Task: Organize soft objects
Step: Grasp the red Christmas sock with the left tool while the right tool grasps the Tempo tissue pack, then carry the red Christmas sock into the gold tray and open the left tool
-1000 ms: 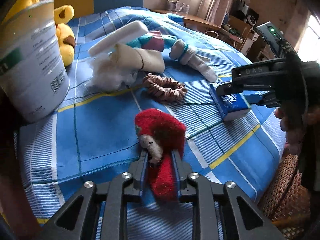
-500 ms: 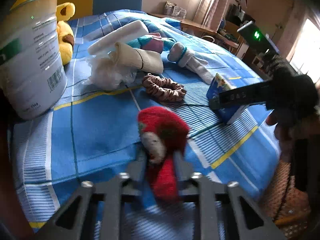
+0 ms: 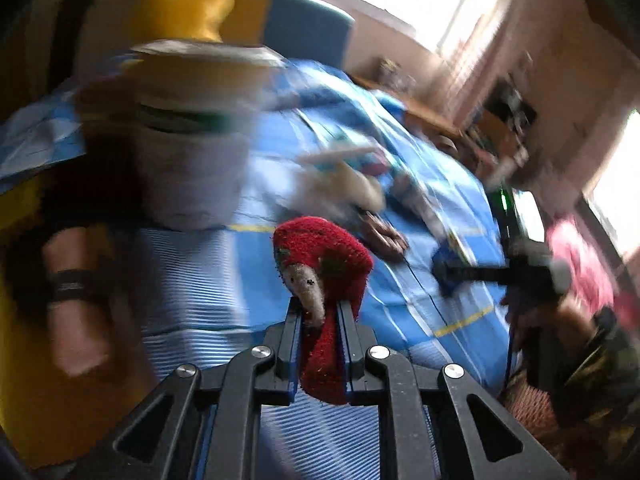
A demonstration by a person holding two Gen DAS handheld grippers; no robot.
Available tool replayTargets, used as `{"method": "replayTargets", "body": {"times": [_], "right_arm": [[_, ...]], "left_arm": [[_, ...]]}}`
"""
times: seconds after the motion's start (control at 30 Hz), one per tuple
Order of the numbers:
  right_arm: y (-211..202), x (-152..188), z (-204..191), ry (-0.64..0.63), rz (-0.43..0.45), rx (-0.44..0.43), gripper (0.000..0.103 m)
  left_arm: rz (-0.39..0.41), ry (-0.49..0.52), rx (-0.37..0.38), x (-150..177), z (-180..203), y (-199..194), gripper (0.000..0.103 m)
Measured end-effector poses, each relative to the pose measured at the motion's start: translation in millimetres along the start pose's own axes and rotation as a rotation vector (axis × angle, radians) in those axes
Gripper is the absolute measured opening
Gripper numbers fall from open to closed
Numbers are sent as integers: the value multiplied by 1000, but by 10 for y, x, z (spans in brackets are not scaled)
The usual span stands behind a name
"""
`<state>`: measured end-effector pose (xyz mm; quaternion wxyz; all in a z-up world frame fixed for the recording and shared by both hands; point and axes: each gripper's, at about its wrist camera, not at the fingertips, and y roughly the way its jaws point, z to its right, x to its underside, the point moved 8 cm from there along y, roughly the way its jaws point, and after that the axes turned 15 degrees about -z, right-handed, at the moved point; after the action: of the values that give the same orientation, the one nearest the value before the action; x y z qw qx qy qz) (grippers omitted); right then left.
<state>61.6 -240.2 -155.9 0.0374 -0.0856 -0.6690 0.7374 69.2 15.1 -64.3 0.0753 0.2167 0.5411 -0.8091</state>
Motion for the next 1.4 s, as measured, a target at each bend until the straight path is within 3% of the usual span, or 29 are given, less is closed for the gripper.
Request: {"method": "replayTargets", "body": {"times": [0.1, 0.27, 0.43, 0.57, 0.7, 0.77, 0.93, 1.27, 1.33, 1.4], "right_arm": [[1, 4, -20, -5, 2, 8, 44], [1, 21, -53, -19, 10, 27, 42], [-28, 45, -151, -51, 25, 52, 36], [-30, 66, -256, -83, 35, 73, 28], [-44, 89, -279, -86, 37, 74, 27], [-57, 94, -273, -87, 37, 73, 27], [-67, 106, -269, -86, 37, 72, 27], [-39, 60, -233, -82, 37, 69, 27], [-41, 69, -250, -83, 39, 73, 27], [-44, 81, -268, -84, 41, 77, 27]], "left_arm": [[62, -86, -7, -47, -351, -324, 16], [142, -233, -90, -117, -1095, -737, 16], [116, -450, -147, -166, -2021, -784, 16], [84, -500, -206, -315, -2466, -701, 17], [41, -521, -253, -425, -2708, -485, 20], [40, -513, -257, -465, -2750, -401, 24], [61, -540, -255, -459, -2808, -356, 57], [97, -411, -372, -140, -2305, -659, 75], [101, -393, -380, -49, -2185, -675, 85], [102, -372, -379, 53, -2047, -674, 86]]}}
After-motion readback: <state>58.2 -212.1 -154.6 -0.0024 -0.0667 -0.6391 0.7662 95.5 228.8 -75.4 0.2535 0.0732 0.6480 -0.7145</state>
